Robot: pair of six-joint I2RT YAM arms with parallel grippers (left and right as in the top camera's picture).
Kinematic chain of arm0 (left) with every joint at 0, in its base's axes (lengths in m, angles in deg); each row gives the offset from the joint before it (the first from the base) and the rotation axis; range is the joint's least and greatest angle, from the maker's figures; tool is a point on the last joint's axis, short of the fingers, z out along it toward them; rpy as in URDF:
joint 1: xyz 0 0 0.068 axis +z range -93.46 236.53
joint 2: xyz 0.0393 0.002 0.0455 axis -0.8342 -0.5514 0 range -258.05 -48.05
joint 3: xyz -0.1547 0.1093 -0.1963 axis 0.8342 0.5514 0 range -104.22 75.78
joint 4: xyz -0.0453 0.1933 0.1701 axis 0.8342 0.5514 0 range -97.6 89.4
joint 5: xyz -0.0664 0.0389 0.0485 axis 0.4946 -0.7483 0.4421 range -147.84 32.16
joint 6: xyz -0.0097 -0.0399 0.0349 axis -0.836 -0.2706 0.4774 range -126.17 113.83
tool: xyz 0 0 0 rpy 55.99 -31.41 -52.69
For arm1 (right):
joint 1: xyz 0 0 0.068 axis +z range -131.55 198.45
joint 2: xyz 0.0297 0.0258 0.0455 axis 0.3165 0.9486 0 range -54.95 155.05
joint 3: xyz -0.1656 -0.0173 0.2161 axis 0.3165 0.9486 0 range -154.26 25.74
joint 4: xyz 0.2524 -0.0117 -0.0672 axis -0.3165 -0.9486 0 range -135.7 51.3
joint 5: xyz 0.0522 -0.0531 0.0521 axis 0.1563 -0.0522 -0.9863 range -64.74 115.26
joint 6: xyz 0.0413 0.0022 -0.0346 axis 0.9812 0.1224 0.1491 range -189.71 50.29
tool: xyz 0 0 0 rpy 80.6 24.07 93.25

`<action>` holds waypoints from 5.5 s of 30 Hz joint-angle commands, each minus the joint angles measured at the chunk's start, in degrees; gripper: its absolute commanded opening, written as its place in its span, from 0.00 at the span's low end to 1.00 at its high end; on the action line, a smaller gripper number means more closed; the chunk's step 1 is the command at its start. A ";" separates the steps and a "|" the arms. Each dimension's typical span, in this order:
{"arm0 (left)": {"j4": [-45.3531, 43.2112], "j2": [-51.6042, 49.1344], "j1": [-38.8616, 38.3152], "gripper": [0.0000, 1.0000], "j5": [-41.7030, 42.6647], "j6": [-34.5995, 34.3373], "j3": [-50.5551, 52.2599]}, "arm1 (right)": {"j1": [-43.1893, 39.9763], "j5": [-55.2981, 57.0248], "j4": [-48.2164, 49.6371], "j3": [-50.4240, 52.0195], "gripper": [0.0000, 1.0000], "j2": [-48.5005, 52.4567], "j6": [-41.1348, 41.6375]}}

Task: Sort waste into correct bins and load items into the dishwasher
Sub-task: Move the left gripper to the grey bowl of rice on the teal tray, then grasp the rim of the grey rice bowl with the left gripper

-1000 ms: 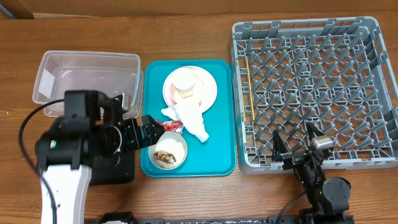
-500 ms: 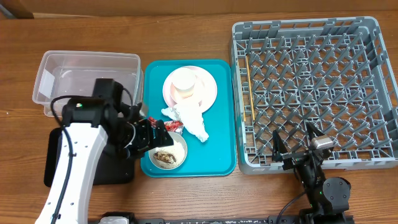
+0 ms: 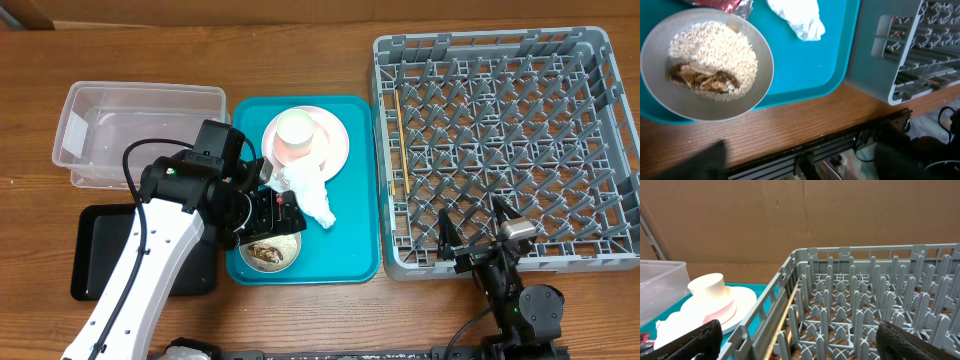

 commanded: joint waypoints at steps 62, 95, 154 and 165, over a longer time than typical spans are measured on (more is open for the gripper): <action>-9.27 -23.04 -24.11 0.16 -34.23 -15.04 -1.11 | -0.07 0.48 0.31 0.59 1.00 -0.44 0.26; -9.62 -23.04 -23.50 0.60 -29.94 -14.67 -1.09 | -0.07 0.48 0.31 0.59 1.00 -0.46 0.26; -16.06 -22.08 -23.43 0.18 -30.53 -12.98 2.91 | -0.07 0.48 0.31 0.59 1.00 -0.46 0.24; -16.63 -22.08 -23.47 0.12 -30.29 -13.16 3.63 | -0.07 0.48 0.31 0.59 1.00 -0.46 0.26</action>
